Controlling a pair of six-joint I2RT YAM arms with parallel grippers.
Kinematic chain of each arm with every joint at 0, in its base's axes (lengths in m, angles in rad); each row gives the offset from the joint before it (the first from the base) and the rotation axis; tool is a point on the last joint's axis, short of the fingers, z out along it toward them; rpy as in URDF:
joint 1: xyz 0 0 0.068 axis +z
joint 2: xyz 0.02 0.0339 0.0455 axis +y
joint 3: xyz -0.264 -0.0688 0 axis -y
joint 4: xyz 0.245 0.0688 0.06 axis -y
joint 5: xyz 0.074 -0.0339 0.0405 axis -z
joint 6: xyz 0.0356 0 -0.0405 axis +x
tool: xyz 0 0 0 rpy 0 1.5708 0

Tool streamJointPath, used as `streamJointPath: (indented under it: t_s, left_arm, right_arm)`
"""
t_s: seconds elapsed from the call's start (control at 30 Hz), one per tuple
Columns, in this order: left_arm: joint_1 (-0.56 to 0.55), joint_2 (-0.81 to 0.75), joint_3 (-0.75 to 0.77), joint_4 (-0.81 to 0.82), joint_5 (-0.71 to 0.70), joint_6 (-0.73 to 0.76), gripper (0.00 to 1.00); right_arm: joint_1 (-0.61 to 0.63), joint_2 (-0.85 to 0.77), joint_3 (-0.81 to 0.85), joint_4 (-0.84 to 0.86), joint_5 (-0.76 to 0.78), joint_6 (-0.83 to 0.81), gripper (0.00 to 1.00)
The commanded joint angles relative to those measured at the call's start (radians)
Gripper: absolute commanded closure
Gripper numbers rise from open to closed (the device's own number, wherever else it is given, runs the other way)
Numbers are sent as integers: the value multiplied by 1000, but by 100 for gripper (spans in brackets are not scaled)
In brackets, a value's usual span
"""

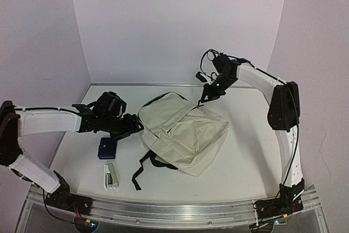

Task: Pack the student bag
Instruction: Unzip the student bag at the center of the board.

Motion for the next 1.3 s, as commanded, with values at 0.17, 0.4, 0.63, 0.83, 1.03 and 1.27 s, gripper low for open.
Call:
streamJointPath:
  t_s: [0.17, 0.4, 0.63, 0.83, 1.03, 1.27]
  left_arm:
    - [-59, 6, 131, -132, -37, 183, 21]
    - [-103, 325, 506, -190, -24, 360, 23]
    - [-116, 531, 750, -197, 55, 424, 22]
    - [-137, 625, 846, -223, 97, 467, 25]
    - [-152, 669, 881, -274, 40, 470, 42]
    - [-152, 598, 789, -251, -3, 409, 89]
  right_arm:
    - [8, -154, -32, 38, 56, 110, 40]
    - [9, -368, -364, 77, -51, 237, 40]
    - [-16, -501, -685, 87, -32, 210, 27]
    - [-40, -470, -813, 98, -59, 240, 25]
    - [-39, -413, -843, 124, -82, 261, 33]
    - [-52, -332, -779, 153, 6, 239, 68]
